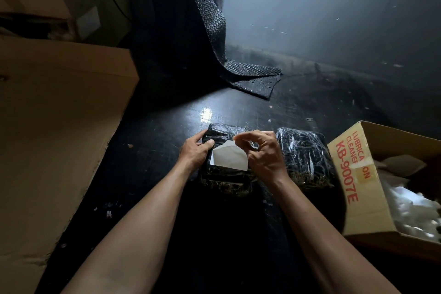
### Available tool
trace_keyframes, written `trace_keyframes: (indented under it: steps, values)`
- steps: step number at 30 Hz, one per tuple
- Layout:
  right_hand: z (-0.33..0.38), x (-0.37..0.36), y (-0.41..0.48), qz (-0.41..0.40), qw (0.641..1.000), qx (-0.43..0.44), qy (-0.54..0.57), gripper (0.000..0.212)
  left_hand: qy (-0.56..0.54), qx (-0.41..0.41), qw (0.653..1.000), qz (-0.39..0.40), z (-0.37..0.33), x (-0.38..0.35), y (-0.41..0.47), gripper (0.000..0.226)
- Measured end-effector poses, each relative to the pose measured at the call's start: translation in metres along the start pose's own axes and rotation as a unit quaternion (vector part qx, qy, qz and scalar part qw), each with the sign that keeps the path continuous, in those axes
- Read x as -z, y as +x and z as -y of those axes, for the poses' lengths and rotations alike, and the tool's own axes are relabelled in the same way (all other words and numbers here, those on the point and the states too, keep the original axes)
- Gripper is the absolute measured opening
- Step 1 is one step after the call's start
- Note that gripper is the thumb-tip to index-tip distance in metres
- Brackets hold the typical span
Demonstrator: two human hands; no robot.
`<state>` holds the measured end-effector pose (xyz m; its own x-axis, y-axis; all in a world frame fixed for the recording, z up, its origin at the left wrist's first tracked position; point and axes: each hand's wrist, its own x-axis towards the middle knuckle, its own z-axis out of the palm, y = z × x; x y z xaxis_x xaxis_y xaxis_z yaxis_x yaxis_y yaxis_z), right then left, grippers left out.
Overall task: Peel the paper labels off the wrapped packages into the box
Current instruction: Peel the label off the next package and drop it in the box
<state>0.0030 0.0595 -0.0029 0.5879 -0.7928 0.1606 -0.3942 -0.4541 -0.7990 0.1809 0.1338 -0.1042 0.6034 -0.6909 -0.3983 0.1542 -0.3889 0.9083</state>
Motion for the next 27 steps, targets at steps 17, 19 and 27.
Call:
trace_keyframes:
  steps: [17,19,27]
  values:
    - [0.008,0.006,-0.001,0.01,1.0,-0.006,-0.001,0.012,-0.049,-0.006,0.998,0.046,0.003,0.011,-0.019,0.061]
    - [0.01,0.004,0.002,0.007,1.0,-0.002,-0.004,0.011,-0.038,-0.007,0.998,0.059,0.007,0.012,-0.023,0.065]
    - [0.012,0.004,0.001,0.024,1.0,0.009,-0.01,0.011,-0.038,0.015,0.998,0.056,0.009,0.012,-0.021,0.068]
